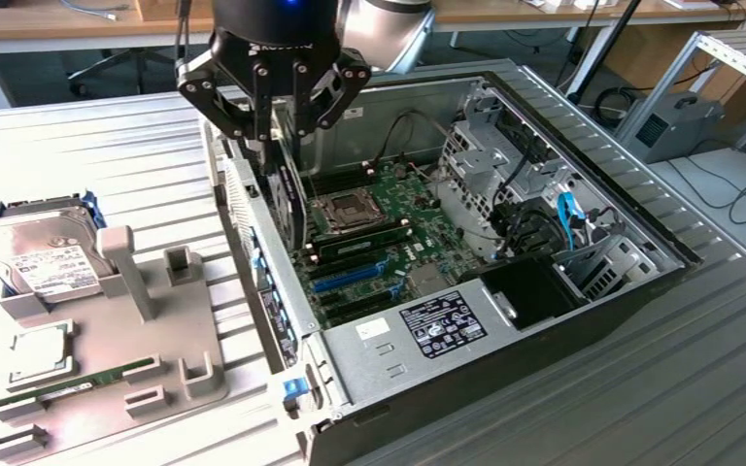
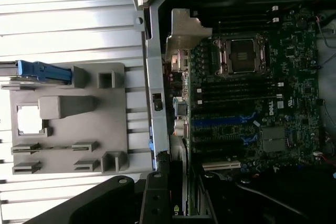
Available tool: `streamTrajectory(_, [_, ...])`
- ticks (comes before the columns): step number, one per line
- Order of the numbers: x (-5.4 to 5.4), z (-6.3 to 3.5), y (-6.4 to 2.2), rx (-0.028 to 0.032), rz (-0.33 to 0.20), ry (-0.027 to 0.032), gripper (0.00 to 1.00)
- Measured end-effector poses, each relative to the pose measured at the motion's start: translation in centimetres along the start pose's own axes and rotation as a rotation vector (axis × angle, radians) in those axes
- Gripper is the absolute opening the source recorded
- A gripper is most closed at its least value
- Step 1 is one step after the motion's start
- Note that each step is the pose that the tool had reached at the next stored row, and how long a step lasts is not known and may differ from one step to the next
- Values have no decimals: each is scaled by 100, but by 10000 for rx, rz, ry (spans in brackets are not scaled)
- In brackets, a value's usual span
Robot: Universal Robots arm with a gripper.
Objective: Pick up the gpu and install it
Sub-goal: 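Pick up the gpu and move the gpu toward the slot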
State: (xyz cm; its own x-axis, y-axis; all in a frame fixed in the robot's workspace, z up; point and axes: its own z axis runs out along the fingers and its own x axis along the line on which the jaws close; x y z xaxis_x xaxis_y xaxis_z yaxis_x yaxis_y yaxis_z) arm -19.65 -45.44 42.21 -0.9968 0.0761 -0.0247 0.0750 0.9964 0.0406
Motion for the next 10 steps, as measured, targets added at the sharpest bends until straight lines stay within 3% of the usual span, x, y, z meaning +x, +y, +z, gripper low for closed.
streamTrajectory(10, [-137,18,10,7,0,0,26])
